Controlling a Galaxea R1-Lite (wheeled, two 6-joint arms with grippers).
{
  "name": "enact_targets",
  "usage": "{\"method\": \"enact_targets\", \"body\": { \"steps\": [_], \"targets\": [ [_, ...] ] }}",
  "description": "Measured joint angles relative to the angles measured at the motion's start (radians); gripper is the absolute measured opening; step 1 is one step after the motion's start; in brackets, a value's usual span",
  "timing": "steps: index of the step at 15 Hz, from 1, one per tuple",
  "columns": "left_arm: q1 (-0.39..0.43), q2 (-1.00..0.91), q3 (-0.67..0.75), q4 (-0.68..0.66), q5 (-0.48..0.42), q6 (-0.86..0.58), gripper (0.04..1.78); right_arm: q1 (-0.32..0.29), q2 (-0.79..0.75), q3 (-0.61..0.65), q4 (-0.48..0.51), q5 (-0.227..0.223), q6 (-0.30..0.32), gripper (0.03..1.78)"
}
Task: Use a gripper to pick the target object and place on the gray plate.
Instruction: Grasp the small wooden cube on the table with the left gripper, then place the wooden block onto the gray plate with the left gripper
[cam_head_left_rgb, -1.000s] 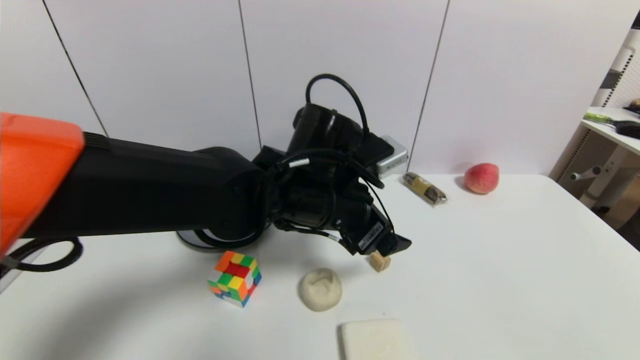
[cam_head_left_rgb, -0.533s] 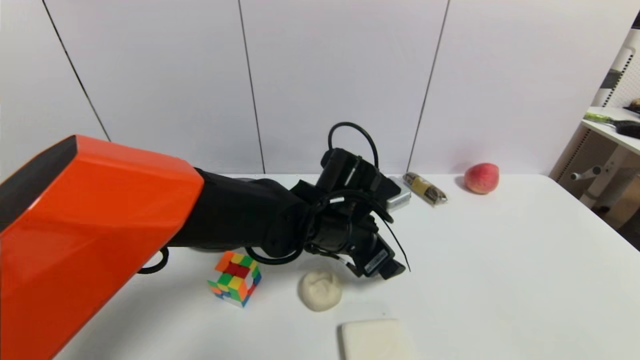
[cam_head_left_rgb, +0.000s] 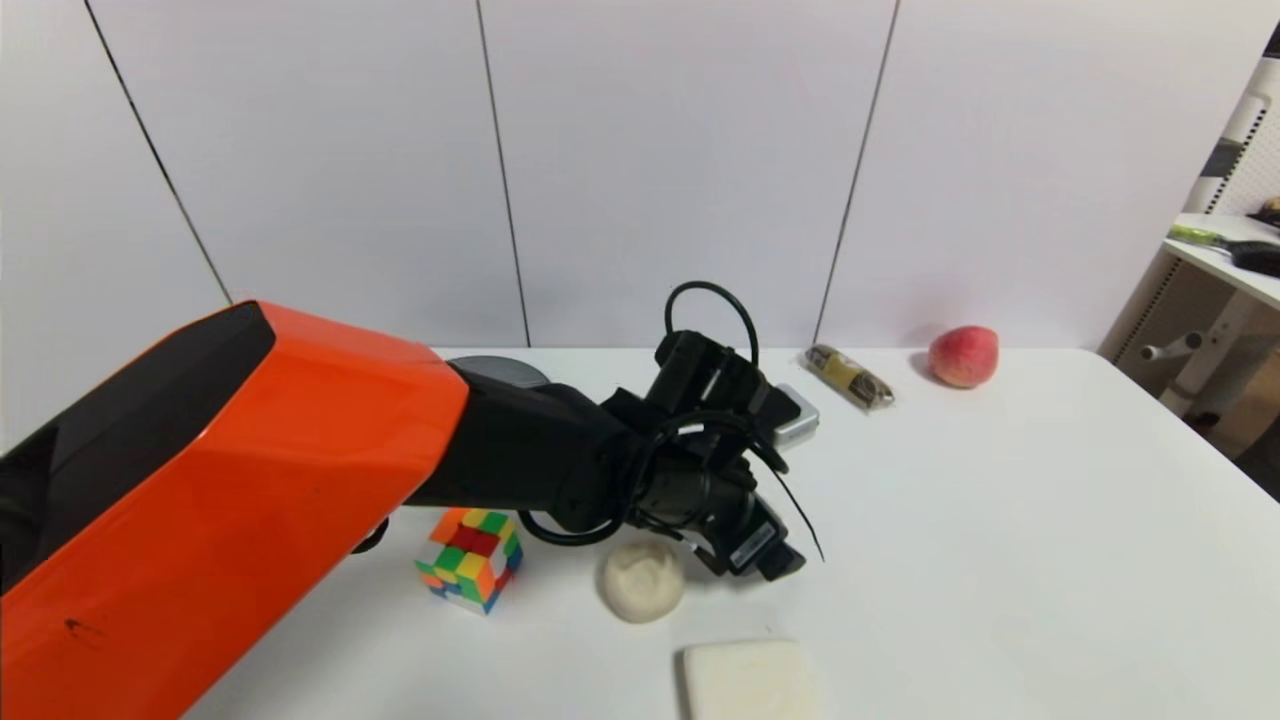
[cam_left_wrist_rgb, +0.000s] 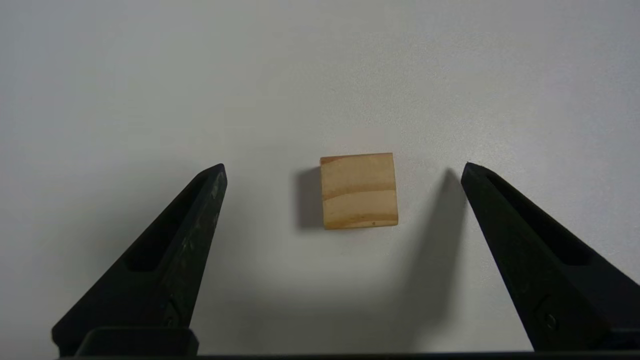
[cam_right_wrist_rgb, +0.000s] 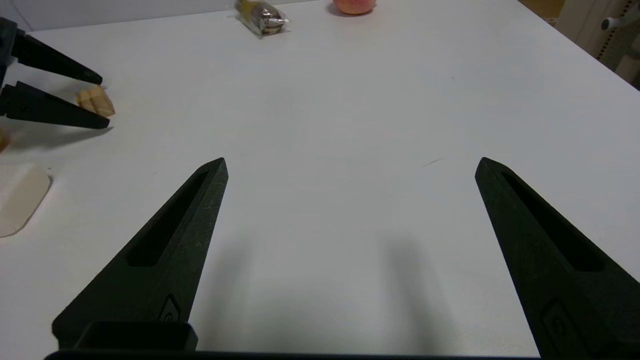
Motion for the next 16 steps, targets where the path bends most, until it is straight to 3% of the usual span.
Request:
{"method": "enact_targets", "body": {
  "steps": [3,6,10,12,16],
  "targets": [
    [-0.001,0.012,-0.007,-0.002,0.01,0.0,1.69,0.0,0.0,0.0,0.0,0.0,0.0,1.71],
    [-0.001,0.015,-0.007,-0.004,0.038,-0.003,1.22,0.0,0.0,0.0,0.0,0.0,0.0,1.71],
    [-0.001,0.016,-0.003,-0.005,0.04,-0.003,0.81,0.0,0.0,0.0,0.0,0.0,0.0,1.71],
    [-0.001,0.018,-0.003,-0.008,0.042,-0.003,0.41,0.0,0.0,0.0,0.0,0.0,0.0,1.71],
    [-0.001,0.002,0.002,-0.008,0.043,-0.004,0.43,0.0,0.0,0.0,0.0,0.0,-0.001,1.71]
  ]
}}
